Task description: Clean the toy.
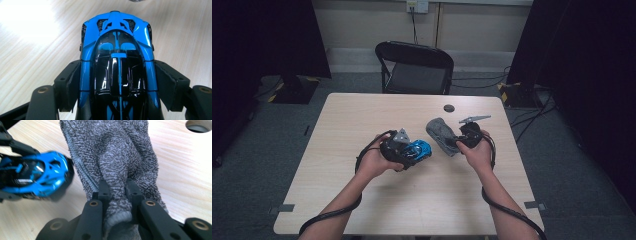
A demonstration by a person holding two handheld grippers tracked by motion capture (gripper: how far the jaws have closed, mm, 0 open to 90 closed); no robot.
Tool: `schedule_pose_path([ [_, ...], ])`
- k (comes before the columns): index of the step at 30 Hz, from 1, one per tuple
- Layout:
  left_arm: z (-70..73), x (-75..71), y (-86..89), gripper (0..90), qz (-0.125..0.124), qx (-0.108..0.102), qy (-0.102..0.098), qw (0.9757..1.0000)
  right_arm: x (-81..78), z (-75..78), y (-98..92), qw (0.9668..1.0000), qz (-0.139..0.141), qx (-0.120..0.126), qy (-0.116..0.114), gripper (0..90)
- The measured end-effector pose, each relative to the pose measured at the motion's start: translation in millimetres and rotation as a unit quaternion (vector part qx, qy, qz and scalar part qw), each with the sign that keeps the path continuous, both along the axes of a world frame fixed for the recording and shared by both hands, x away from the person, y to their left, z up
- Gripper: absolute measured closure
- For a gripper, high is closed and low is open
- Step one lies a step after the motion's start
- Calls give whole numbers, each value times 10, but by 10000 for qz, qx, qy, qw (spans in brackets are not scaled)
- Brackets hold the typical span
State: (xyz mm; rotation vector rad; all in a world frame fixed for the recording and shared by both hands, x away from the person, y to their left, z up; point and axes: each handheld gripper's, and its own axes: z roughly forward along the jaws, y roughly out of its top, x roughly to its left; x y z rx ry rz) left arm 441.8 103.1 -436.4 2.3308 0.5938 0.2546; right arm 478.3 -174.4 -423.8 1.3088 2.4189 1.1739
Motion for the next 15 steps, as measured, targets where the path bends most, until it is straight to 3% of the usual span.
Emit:
schedule_pose_path([
  [4, -22, -5, -33, 284, -55, 22, 20, 10000, 18, 37, 67, 9999, 113, 4, -11, 782],
  [15, 26, 5, -77, 284, -159, 106, -97, 9998, 22, -6, 288, 9976, 601, -344, 71, 782],
])
